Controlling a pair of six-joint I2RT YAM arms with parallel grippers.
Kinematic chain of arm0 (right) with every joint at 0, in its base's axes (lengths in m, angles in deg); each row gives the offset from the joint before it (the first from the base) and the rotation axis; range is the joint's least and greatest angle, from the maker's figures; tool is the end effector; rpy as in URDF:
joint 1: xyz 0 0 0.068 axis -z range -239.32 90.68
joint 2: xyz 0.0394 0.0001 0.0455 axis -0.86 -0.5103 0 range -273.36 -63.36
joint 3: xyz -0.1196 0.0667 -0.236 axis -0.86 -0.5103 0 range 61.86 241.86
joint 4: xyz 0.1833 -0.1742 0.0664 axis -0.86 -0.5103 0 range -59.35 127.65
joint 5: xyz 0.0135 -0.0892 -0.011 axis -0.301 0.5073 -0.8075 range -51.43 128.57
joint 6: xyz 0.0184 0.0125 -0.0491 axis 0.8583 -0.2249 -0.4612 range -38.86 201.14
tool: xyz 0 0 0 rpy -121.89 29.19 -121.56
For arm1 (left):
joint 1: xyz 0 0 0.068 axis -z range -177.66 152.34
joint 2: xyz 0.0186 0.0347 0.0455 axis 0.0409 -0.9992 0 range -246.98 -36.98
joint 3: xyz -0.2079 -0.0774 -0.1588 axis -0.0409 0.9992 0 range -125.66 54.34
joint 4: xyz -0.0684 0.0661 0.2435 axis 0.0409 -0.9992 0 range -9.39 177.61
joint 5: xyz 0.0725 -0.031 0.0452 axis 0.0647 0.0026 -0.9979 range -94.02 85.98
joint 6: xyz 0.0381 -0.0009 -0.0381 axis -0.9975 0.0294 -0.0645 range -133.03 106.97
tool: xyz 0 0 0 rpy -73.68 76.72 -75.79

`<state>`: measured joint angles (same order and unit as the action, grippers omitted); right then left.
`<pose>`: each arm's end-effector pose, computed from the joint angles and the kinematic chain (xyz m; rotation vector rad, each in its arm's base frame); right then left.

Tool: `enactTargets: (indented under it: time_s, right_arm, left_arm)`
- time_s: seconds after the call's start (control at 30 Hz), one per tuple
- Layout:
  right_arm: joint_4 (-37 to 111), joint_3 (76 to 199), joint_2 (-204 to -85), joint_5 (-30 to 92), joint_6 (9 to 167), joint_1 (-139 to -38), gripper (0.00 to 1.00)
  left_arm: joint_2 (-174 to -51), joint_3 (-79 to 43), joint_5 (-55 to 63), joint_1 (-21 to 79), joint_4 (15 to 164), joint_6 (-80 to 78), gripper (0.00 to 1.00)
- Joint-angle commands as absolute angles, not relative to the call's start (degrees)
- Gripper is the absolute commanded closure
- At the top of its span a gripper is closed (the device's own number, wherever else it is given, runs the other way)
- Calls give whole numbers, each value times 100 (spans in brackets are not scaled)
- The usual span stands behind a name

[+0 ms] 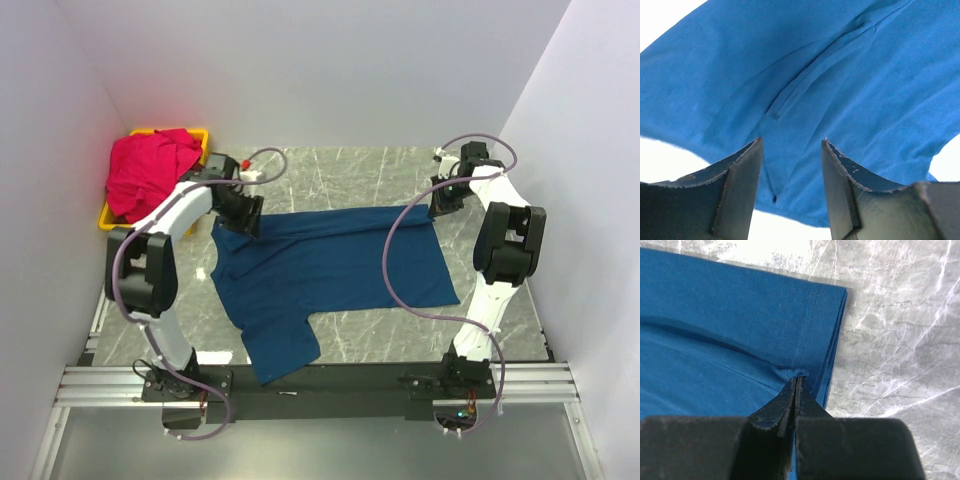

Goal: Fold and stack the t-shirts
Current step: Fold the tshirt

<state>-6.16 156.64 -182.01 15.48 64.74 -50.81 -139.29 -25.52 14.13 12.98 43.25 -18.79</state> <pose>0.4328 -0.0507 0.2022 -0.2887 2.6343 0.4154 0.3597 -0.0788 0.2343 0.4756 2.6756 -0.4574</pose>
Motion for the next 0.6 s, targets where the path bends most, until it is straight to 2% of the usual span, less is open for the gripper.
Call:
enactTargets:
  time_s: [0.0, 0.2, 0.33, 0.37, 0.5, 0.57]
  right_arm:
    - [-708, 15766, -18245, 1616, 6392, -5079, 100]
    - [-735, 15801, -18263, 1589, 6392, -5079, 100]
    - [-709, 15766, -18263, 1589, 6392, -5088, 100]
    - [-717, 15766, -18271, 1589, 6383, -5088, 100]
    - [-700, 15766, -18280, 1607, 6383, -5079, 100]
    - [-700, 15783, -18289, 1616, 6374, -5079, 100]
  left_arm:
    - [-14245, -2958, 1224, 1517, 4525, -2006, 43]
    - [-14667, -3223, 600, 1702, 4569, -2023, 42]
    - [-14764, -3232, 468, 1755, 4516, -2076, 48]
    - [-14764, -3215, 476, 1772, 4490, -2085, 51]
    - [-14623, -3074, 547, 1878, 4385, -2129, 79]
    - [-14544, -3048, 626, 1948, 4245, -2146, 85]
